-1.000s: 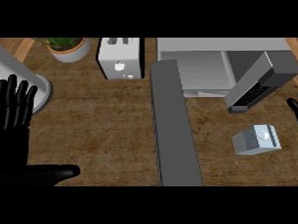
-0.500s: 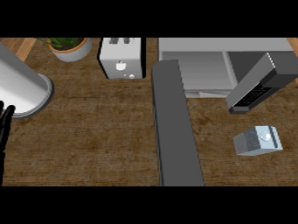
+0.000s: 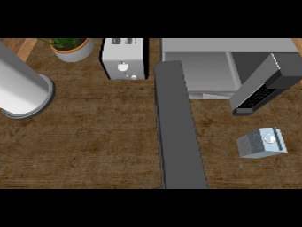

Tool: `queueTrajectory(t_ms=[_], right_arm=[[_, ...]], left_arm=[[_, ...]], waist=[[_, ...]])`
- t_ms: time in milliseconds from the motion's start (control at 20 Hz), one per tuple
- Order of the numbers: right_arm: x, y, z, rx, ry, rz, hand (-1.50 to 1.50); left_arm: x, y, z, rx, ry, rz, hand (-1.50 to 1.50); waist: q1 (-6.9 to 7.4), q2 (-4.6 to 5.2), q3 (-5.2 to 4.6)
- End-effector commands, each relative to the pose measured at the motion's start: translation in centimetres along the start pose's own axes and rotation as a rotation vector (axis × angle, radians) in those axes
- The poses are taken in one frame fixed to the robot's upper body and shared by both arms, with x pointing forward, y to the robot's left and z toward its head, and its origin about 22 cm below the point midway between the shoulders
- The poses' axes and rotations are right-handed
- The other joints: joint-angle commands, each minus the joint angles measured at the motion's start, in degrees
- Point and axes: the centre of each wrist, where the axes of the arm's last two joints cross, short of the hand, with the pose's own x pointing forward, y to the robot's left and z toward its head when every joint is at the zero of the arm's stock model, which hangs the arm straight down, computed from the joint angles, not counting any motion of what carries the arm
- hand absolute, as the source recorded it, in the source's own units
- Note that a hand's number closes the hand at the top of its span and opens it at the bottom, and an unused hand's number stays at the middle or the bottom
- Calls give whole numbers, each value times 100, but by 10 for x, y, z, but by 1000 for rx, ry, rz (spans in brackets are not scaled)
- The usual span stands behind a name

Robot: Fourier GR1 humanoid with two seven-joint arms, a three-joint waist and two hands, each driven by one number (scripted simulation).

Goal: Pick up the milk, place it into the microwave and close the microwave

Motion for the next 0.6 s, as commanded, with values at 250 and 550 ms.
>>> queueTrajectory(t_ms=[250,550], right_arm=[[-67,-8,8,-60,63,-7,-150],[-78,-15,15,-93,123,32,-150]], left_arm=[[9,7,24,0,5,9,-150],[19,25,24,-2,19,-10,-150]], waist=[[47,5,3],[8,3,0]])
